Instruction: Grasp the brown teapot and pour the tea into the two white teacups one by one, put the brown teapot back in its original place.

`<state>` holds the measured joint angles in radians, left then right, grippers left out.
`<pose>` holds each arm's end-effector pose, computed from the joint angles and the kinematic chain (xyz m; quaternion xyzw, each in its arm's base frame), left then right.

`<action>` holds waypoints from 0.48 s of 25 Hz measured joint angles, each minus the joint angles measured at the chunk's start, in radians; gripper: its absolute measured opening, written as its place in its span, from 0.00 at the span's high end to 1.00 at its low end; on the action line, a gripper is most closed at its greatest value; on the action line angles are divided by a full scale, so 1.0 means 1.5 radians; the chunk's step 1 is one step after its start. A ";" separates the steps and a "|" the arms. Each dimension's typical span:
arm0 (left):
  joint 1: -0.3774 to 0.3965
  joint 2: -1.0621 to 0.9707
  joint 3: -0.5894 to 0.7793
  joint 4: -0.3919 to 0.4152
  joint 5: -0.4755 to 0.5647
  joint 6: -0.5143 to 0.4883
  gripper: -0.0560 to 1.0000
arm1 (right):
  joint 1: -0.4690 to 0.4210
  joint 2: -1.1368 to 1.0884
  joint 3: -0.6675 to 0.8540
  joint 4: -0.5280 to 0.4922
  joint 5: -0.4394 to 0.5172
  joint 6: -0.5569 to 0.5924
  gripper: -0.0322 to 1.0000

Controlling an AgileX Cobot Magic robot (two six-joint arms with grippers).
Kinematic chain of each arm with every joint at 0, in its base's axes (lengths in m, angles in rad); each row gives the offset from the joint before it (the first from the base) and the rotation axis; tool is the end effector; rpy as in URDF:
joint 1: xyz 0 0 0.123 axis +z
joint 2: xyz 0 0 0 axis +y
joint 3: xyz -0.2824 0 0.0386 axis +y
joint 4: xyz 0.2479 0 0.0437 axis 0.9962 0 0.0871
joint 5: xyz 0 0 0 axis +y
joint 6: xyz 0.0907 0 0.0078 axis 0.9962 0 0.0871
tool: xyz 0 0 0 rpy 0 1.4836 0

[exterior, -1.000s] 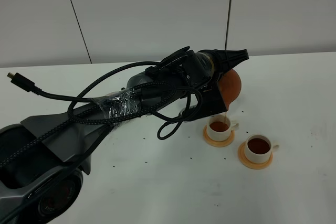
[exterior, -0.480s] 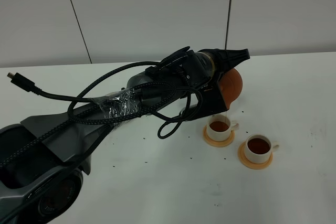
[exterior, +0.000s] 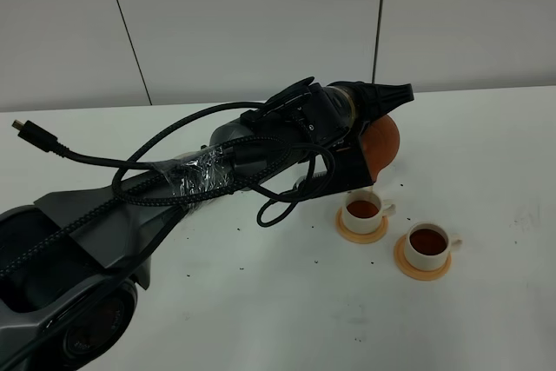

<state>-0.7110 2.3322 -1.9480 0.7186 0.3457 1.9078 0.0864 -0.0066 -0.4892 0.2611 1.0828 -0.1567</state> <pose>0.4255 -0.3396 0.2010 0.8714 -0.0179 0.4464 0.2028 -0.0088 0.0201 0.2746 -0.1095 0.8457 0.1122 0.5102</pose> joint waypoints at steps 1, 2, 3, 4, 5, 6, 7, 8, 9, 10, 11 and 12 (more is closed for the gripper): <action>0.000 0.000 0.000 0.000 0.000 0.000 0.78 | 0.000 0.000 0.000 0.000 0.000 0.000 0.73; 0.000 0.000 0.000 0.000 0.000 0.000 0.78 | 0.000 0.000 0.000 0.000 0.000 0.000 0.73; 0.000 0.000 0.000 0.000 0.000 0.000 0.78 | 0.000 0.000 0.000 0.000 0.000 0.000 0.73; 0.000 0.000 0.000 0.000 0.001 0.002 0.78 | 0.000 0.000 0.000 0.000 0.000 0.000 0.73; 0.000 0.000 0.000 0.000 0.002 0.005 0.78 | 0.000 0.000 0.000 0.000 0.000 0.000 0.73; 0.000 0.000 0.000 0.000 0.004 0.009 0.78 | 0.000 0.000 0.000 0.000 0.000 0.000 0.73; 0.000 0.000 0.000 -0.001 0.006 0.012 0.78 | 0.000 0.000 0.000 0.000 0.000 0.000 0.73; 0.000 0.000 0.000 -0.001 0.008 0.014 0.78 | 0.000 0.000 0.000 0.000 0.000 0.000 0.73; 0.000 0.000 0.000 -0.001 0.010 0.015 0.78 | 0.000 0.000 0.000 0.000 0.000 0.000 0.73; 0.000 0.000 0.000 -0.001 0.012 0.015 0.78 | 0.000 0.000 0.000 0.000 0.000 0.000 0.73; 0.000 0.000 0.000 -0.001 0.014 0.016 0.78 | 0.000 0.000 0.000 0.000 0.000 0.000 0.73; 0.000 0.000 0.000 -0.001 0.015 0.017 0.78 | 0.000 0.000 0.000 0.000 0.000 0.000 0.73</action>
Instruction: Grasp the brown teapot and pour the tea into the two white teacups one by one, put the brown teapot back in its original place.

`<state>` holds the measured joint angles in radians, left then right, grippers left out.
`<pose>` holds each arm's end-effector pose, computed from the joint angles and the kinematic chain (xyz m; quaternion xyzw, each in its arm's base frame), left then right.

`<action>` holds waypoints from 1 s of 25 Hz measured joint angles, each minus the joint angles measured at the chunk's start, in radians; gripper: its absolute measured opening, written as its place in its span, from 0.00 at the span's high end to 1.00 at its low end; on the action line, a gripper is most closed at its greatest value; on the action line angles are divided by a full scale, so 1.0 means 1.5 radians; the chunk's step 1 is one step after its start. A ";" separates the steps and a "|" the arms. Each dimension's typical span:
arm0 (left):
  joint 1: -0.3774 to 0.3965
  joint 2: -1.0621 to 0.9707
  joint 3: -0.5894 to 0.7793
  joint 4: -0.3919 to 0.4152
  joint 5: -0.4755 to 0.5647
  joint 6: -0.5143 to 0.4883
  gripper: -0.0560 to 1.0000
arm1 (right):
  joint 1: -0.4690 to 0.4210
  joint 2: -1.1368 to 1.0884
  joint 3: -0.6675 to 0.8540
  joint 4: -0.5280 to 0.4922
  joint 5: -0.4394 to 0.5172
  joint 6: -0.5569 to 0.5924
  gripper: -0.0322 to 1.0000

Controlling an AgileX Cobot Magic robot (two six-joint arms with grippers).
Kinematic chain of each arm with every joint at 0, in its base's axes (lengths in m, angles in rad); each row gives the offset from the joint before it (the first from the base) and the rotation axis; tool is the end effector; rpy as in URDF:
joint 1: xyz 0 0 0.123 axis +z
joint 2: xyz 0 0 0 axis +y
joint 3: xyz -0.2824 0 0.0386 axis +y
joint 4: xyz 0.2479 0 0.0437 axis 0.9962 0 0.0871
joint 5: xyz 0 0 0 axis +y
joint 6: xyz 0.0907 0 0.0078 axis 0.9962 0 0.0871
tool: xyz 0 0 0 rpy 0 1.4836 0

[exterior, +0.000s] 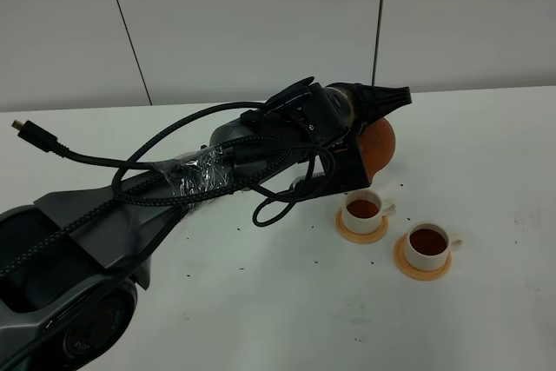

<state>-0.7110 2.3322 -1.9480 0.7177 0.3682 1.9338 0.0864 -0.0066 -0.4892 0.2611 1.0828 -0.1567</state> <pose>0.4255 -0.3379 0.1999 0.8749 -0.0250 0.4456 0.1879 -0.0088 0.0201 0.2746 -0.1095 0.8457 0.1122 0.5102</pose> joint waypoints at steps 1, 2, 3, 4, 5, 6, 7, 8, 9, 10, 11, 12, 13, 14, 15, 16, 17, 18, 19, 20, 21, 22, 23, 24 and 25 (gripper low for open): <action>0.000 0.000 0.000 -0.001 0.001 0.001 0.78 | 0.000 0.000 0.000 0.000 0.000 0.000 0.73; 0.000 0.000 0.000 -0.001 0.001 0.003 0.78 | 0.000 0.000 0.000 0.000 0.000 0.000 0.73; 0.000 0.000 0.000 -0.001 0.003 0.006 0.78 | 0.000 0.000 0.000 0.000 0.000 0.000 0.73; 0.000 0.000 0.000 -0.001 0.004 0.009 0.78 | 0.000 0.000 0.000 0.000 0.000 0.000 0.73; 0.000 0.000 0.000 -0.001 0.005 0.012 0.78 | 0.000 0.000 0.000 0.000 0.000 0.000 0.73; 0.000 0.000 0.000 -0.001 0.005 0.014 0.78 | 0.000 0.000 0.000 0.000 0.000 0.000 0.73; 0.000 0.000 0.000 -0.001 0.005 0.016 0.78 | 0.000 0.000 0.000 0.000 0.000 0.000 0.73; 0.000 0.000 0.000 -0.001 0.005 0.016 0.78 | 0.000 0.000 0.000 0.000 0.000 0.000 0.73; -0.001 0.000 0.000 -0.001 0.005 0.016 0.78 | 0.000 0.000 0.000 0.000 0.000 0.000 0.73; -0.001 0.000 0.000 -0.001 0.005 0.019 0.78 | 0.000 0.000 0.000 0.000 0.000 0.000 0.73; -0.002 0.000 0.000 -0.001 0.006 0.023 0.78 | 0.000 0.000 0.000 0.000 0.000 0.000 0.73; -0.005 0.000 0.000 -0.001 0.008 0.028 0.78 | 0.000 0.000 0.000 0.000 0.000 0.000 0.73; -0.006 0.000 0.000 -0.001 0.008 0.030 0.78 | 0.000 0.000 0.000 0.000 0.000 0.000 0.73; -0.007 0.000 0.000 -0.001 0.008 0.032 0.78 | 0.000 0.000 0.000 0.000 0.000 0.000 0.73; -0.008 0.000 0.000 -0.001 0.008 0.033 0.78 | 0.000 0.000 0.000 0.000 0.000 0.000 0.73; -0.008 0.000 0.000 -0.001 0.008 0.034 0.78 | 0.000 0.000 0.000 0.000 0.000 0.000 0.73; -0.009 0.000 0.000 -0.001 0.008 0.034 0.78 | 0.000 0.000 0.000 0.000 0.000 0.000 0.73; -0.009 0.000 0.000 -0.001 0.008 0.036 0.78 | 0.000 0.000 0.000 0.000 0.000 0.000 0.73; -0.009 0.000 0.000 -0.001 0.009 0.039 0.78 | 0.000 0.000 0.000 0.000 0.000 0.000 0.73; -0.010 0.000 0.000 -0.001 0.009 0.044 0.78 | 0.000 0.000 0.000 0.000 0.000 0.000 0.73; -0.010 0.000 0.000 -0.001 0.009 0.046 0.78 | 0.000 0.000 0.000 0.000 0.000 0.000 0.73; -0.010 0.000 0.000 -0.001 0.009 0.047 0.78 | 0.000 0.000 0.000 0.000 0.000 0.000 0.73; -0.010 0.000 0.000 -0.001 0.009 0.049 0.78 | 0.000 0.000 0.000 0.000 0.000 0.000 0.73; -0.010 0.000 0.000 -0.001 0.009 0.050 0.78 | 0.000 0.000 0.000 0.000 0.000 0.000 0.73; -0.011 0.000 0.000 -0.001 0.009 0.050 0.78 | 0.000 0.000 0.000 0.000 0.000 0.000 0.73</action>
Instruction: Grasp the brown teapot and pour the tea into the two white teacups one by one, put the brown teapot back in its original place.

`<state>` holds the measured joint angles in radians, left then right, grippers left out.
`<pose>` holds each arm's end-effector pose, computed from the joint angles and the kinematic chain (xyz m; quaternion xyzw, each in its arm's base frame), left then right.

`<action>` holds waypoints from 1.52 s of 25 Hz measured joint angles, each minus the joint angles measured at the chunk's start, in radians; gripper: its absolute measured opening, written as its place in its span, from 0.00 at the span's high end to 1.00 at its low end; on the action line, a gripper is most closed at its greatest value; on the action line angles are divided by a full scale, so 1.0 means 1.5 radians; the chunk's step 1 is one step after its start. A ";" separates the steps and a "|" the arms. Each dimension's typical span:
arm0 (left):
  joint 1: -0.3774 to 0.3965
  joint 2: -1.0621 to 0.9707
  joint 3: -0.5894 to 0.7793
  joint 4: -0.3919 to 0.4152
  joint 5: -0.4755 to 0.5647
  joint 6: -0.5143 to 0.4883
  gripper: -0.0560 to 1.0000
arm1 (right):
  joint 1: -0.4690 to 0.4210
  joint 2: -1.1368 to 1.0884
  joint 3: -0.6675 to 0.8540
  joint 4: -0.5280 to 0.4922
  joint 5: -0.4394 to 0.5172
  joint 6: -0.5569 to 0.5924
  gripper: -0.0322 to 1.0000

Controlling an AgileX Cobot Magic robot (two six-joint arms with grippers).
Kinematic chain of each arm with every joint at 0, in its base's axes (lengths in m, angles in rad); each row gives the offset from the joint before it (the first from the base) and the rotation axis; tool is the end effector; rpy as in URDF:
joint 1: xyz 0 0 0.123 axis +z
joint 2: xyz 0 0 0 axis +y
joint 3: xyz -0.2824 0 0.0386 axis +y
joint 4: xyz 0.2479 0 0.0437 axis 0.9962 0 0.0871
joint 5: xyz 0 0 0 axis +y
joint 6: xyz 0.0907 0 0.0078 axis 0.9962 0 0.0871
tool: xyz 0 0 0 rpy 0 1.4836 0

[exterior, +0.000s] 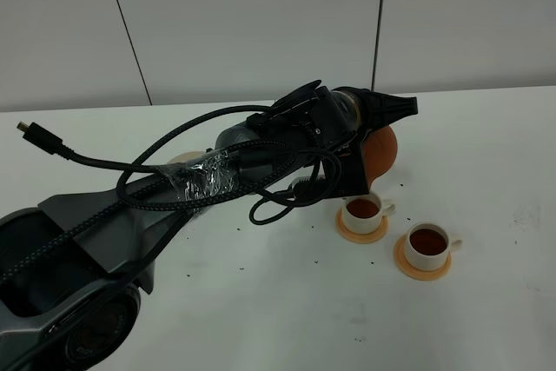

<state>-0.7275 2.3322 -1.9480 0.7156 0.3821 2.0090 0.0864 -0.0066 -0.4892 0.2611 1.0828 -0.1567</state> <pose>0.4198 -0.3439 0.1991 0.8755 -0.0620 0.4483 0.1696 -0.0088 0.0201 0.2746 -0.1095 0.8457 0.1122 0.5102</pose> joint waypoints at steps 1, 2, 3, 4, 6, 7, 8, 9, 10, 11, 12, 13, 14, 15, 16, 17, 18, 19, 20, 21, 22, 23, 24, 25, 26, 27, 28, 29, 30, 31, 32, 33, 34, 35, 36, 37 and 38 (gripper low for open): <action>-0.001 0.000 0.000 0.000 0.000 0.002 0.78 | 0.000 0.000 0.000 0.000 0.000 0.000 0.73; -0.001 0.000 0.000 0.000 0.000 0.005 0.78 | 0.000 0.000 0.000 0.000 0.000 0.000 0.73; -0.002 0.000 0.000 -0.001 0.001 0.009 0.78 | 0.000 0.000 0.000 0.000 0.000 0.000 0.73; -0.002 0.001 0.000 -0.001 0.001 0.011 0.78 | 0.000 0.000 0.000 0.000 0.000 0.000 0.73; -0.002 0.003 0.000 -0.001 0.001 0.014 0.78 | 0.000 0.000 0.000 0.000 0.000 0.000 0.73; -0.002 0.006 0.000 -0.001 0.001 0.014 0.78 | 0.000 0.000 0.000 0.000 0.000 0.000 0.73; -0.002 0.009 0.000 -0.001 0.001 0.014 0.78 | 0.000 0.000 0.000 0.000 0.000 0.000 0.73; -0.002 0.011 0.000 -0.001 0.001 0.014 0.78 | 0.000 0.000 0.000 0.000 0.000 0.000 0.73; -0.002 0.014 0.000 -0.001 0.001 0.015 0.78 | 0.000 0.000 0.000 0.000 0.000 0.000 0.73; -0.002 0.017 0.000 0.000 -0.001 0.015 0.78 | 0.000 0.000 0.000 0.000 0.000 0.000 0.73; -0.002 0.017 0.000 0.000 -0.003 0.015 0.78 | 0.000 0.000 0.000 0.000 0.000 0.000 0.73; -0.002 0.017 0.000 0.001 -0.004 0.015 0.78 | 0.000 0.000 0.000 0.000 0.000 0.000 0.73; -0.002 0.017 0.000 0.001 -0.006 0.015 0.78 | 0.000 0.000 0.000 0.000 0.000 0.000 0.73; -0.002 0.017 0.000 0.001 -0.007 0.015 0.78 | 0.000 0.000 0.000 0.000 0.000 0.000 0.73; -0.002 0.017 0.000 0.003 -0.009 0.015 0.78 | 0.000 0.000 0.000 0.000 0.000 0.000 0.73; -0.002 0.017 0.000 0.006 -0.011 0.015 0.78 | 0.000 0.000 0.000 0.000 0.000 0.000 0.73; -0.002 0.018 0.000 0.009 -0.013 0.015 0.78 | 0.000 0.000 0.000 0.000 0.000 0.000 0.73; -0.003 0.018 0.000 0.013 -0.016 0.015 0.78 | 0.000 0.000 0.000 0.000 0.000 0.000 0.73; -0.003 0.018 0.000 0.015 -0.018 0.015 0.78 | 0.000 0.000 0.000 0.000 0.000 0.000 0.73; -0.003 0.018 0.000 0.017 -0.019 0.015 0.78 | 0.000 0.000 0.000 0.000 0.000 0.000 0.73; -0.003 0.018 0.000 0.017 -0.021 0.015 0.78 | 0.000 0.000 0.000 0.000 0.000 0.000 0.73; -0.003 0.018 0.000 0.020 -0.022 0.015 0.78 | 0.000 0.000 0.000 0.000 0.000 0.000 0.73; -0.004 0.018 0.000 0.022 -0.022 0.015 0.78 | 0.000 0.000 0.000 0.000 0.000 0.000 0.73; -0.005 0.018 0.000 0.026 -0.022 0.015 0.78 | 0.000 0.000 0.000 0.000 0.000 0.000 0.73; -0.006 0.018 0.000 0.031 -0.022 0.015 0.78 | 0.000 0.000 0.000 0.000 0.000 0.000 0.73; -0.007 0.018 0.000 0.034 -0.022 0.015 0.78 | 0.000 0.000 0.000 0.000 0.000 0.000 0.73; -0.008 0.018 0.000 0.034 -0.022 0.015 0.78 | 0.000 0.000 0.000 0.000 0.000 0.000 0.73; -0.009 0.018 0.000 0.034 -0.022 0.015 0.78 | 0.000 0.000 0.000 0.000 0.000 0.000 0.73; -0.009 0.018 0.000 0.035 -0.022 0.015 0.78 | 0.000 0.000 0.000 0.000 0.000 0.000 0.73; -0.009 0.018 0.000 0.035 -0.022 0.015 0.78 | 0.000 0.000 0.000 0.000 0.000 0.000 0.73; -0.009 0.018 0.000 0.036 -0.022 0.015 0.78 | 0.000 0.000 0.000 0.000 0.000 0.000 0.73; -0.009 0.018 0.000 0.036 -0.022 0.015 0.78 | 0.000 0.000 0.000 0.000 0.000 0.000 0.73; -0.009 0.018 0.000 0.036 -0.022 0.015 0.78 | 0.000 0.000 0.000 0.000 0.000 0.000 0.73; -0.009 0.018 0.000 0.036 -0.022 0.015 0.78 | 0.000 0.000 0.000 0.000 0.000 0.000 0.73; -0.009 0.018 0.000 0.036 -0.022 0.015 0.78 | 0.000 0.000 0.000 0.000 0.000 0.000 0.73; -0.009 0.018 0.000 0.036 -0.022 0.015 0.78 | 0.000 0.000 0.000 0.000 0.000 0.000 0.73; -0.009 0.018 0.000 0.036 -0.022 0.015 0.78 | 0.000 0.000 0.000 0.000 0.000 0.000 0.73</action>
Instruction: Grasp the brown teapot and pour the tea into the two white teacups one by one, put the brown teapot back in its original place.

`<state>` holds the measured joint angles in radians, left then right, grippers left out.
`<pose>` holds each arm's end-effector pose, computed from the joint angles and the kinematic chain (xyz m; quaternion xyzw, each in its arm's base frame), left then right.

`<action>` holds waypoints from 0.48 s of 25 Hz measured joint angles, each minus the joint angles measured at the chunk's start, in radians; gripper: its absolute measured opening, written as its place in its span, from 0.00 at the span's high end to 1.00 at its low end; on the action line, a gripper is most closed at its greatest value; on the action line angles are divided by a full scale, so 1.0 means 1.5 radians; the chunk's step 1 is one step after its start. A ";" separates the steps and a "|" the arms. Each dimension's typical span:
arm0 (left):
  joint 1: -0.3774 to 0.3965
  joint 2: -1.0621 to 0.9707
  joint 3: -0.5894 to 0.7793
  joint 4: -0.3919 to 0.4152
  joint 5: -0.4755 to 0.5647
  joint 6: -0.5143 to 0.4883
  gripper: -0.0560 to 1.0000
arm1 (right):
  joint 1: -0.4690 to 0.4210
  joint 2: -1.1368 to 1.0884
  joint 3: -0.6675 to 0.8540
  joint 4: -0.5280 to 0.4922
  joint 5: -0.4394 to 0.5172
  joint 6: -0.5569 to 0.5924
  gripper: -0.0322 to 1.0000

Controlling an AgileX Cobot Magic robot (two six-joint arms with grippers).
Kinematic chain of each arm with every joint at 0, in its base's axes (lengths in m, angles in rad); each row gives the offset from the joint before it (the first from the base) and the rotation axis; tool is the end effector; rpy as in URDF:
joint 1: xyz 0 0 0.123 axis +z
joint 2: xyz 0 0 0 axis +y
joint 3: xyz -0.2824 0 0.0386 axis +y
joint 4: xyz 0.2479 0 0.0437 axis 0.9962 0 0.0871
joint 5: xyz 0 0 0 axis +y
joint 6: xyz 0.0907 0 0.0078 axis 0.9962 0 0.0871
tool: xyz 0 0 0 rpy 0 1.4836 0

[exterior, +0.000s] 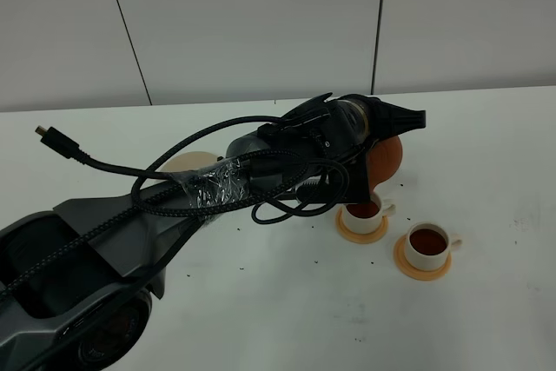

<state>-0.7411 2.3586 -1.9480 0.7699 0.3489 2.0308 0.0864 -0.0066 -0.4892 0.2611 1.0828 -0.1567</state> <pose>0.4175 -0.3526 0.1875 0.8688 -0.1042 0.4568 0.1601 -0.0088 0.0201 0.2746 -0.1095 0.8457 0.1122 0.5102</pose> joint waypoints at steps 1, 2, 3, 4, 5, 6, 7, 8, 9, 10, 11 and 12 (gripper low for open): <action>0.000 0.000 0.000 0.000 0.000 0.000 0.78 | 0.000 0.000 0.000 0.000 0.000 0.000 0.73; 0.000 0.000 0.000 0.000 0.000 0.000 0.78 | 0.000 0.000 0.000 0.000 0.000 0.000 0.73; 0.000 0.000 0.000 0.000 0.000 0.000 0.78 | 0.000 0.000 0.000 0.000 0.000 0.000 0.73; 0.000 0.000 0.000 0.000 0.000 0.000 0.78 | 0.000 0.000 0.000 0.000 0.000 0.000 0.73; 0.000 0.000 0.000 0.000 0.000 0.000 0.78 | 0.000 0.000 0.000 0.000 0.000 0.000 0.73; 0.000 0.000 0.000 0.000 0.000 0.000 0.78 | 0.000 0.000 0.000 0.000 0.000 0.000 0.73; 0.000 0.000 0.000 0.000 0.000 0.000 0.78 | 0.000 0.000 0.000 0.000 0.000 0.000 0.73; 0.000 0.000 0.000 0.000 0.000 0.000 0.78 | 0.000 0.000 0.000 0.000 0.000 0.000 0.73; 0.000 0.000 0.000 0.000 0.000 0.000 0.78 | 0.000 0.000 0.000 0.000 0.000 0.000 0.73; 0.000 0.000 0.000 0.000 0.000 0.000 0.78 | 0.000 0.000 0.000 0.000 0.000 0.000 0.73; 0.000 0.000 0.000 0.000 0.001 0.000 0.78 | 0.000 0.000 0.000 0.000 0.000 0.000 0.73; 0.000 0.000 0.000 0.000 0.003 0.000 0.78 | 0.000 0.000 0.000 0.000 0.000 0.000 0.73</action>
<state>-0.7411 2.3586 -1.9480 0.7699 0.3528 2.0308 0.0864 -0.0066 -0.4892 0.2611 1.0828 -0.1567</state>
